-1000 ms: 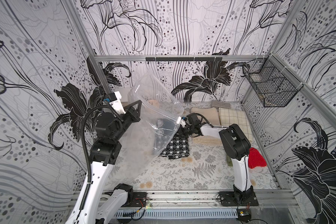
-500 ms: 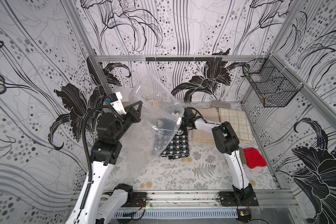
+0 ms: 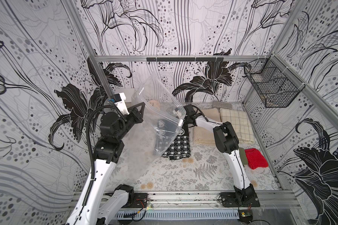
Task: Take the scarf out of the vacuum bag
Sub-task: Adjust the scarf at the center of the board.
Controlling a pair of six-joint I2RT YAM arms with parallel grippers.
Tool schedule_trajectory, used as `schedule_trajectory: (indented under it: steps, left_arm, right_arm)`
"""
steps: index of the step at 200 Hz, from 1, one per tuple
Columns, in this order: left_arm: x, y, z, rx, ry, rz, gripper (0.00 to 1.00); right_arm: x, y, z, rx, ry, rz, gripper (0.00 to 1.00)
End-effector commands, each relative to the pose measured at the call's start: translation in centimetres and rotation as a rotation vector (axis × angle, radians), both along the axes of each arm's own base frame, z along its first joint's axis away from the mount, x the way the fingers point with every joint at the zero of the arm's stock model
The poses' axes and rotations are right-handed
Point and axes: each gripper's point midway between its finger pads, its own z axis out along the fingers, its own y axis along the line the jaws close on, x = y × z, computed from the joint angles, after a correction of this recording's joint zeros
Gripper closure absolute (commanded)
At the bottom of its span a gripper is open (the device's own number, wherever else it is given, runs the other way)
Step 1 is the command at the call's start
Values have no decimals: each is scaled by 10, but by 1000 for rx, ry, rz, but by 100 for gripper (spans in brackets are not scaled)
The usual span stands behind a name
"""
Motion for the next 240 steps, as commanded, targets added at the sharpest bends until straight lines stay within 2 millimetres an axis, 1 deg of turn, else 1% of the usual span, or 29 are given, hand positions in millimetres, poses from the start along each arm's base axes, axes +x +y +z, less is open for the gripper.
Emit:
schedule_trajectory:
  steps: [1,7,11,12,14,15,18,19,21,22,23,33,36,43,56,80,111,131,148,163,164,168,183,191,200,202,205,215,240]
  left_arm:
    - [2,-2,10,17,-59,-16,100]
    - [2,-3,10,17,-58,-21,100]
    - [3,-4,10,17,-58,-24,100]
    - [3,-4,10,17,-57,-24,100]
    - [3,-4,10,17,-58,-27,100]
    - [3,-4,10,16,-58,-29,100]
    - [2,-5,10,16,-61,-30,100]
    - [3,-4,10,16,-60,-30,100]
    - [2,-5,10,13,-61,-31,100]
    - [3,-5,10,13,-59,-32,100]
    - [3,-5,9,12,-59,-32,100]
    - [3,-6,9,5,-58,-36,100]
    - [2,-6,9,4,-61,-40,100]
    - [3,-7,7,1,-55,-46,100]
    - [6,-8,4,-3,-48,-51,100]
    - [11,-11,-4,-6,-33,-61,100]
    - [16,-12,-13,2,-5,-62,100]
    - [21,-13,-21,6,21,-62,100]
    - [25,-17,-28,9,40,-76,100]
    - [29,-21,-35,11,55,-82,100]
    - [29,-21,-35,11,56,-82,100]
    - [29,-22,-37,12,60,-84,100]
    - [30,-23,-40,16,64,-79,100]
    - [29,-24,-40,22,64,-77,100]
    - [28,-25,-38,31,62,-73,100]
    - [28,-25,-37,33,61,-72,100]
    - [28,-26,-37,36,61,-73,100]
    - [27,-27,-34,54,57,-67,100]
    - [27,-31,-32,87,64,-59,100]
  right_arm:
    - [12,-24,50,-3,-80,-37,100]
    - [16,-33,50,-8,-74,-57,100]
    - [18,-39,55,-5,-78,-69,100]
    - [17,-41,52,-9,-71,-71,100]
    - [18,-44,52,-11,-72,-78,100]
    - [19,-46,56,-8,-80,-82,100]
    - [20,-51,56,-16,-77,-95,100]
    - [20,-53,52,-22,-69,-99,100]
    - [20,-57,53,-27,-71,-108,100]
    - [21,-59,57,-27,-79,-113,100]
    - [21,-61,53,-34,-72,-117,100]
    - [21,-78,56,-61,-84,-154,100]
    - [21,-82,61,-67,-96,-165,100]
    - [17,-95,56,-102,-89,-192,100]
    - [12,-111,68,-124,-118,-233,100]
    - [-3,-138,75,-173,-142,-308,100]
    - [-21,-179,74,-191,-135,-425,100]
    - [-36,-199,70,-199,-122,-461,100]
    - [-48,-206,65,-219,-116,-461,100]
    - [-57,-208,50,-233,-83,-457,100]
    - [-58,-208,55,-229,-94,-460,100]
    - [-60,-210,57,-227,-96,-465,100]
    - [-65,-212,43,-238,-67,-469,100]
    - [-67,-210,37,-236,-51,-466,100]
    - [-68,-208,36,-221,-41,-460,100]
    - [-69,-208,27,-228,-19,-456,100]
    - [-69,-207,24,-224,-10,-452,100]
    - [-71,-200,25,-187,-2,-426,100]
    - [-81,-190,34,-156,7,-372,78]
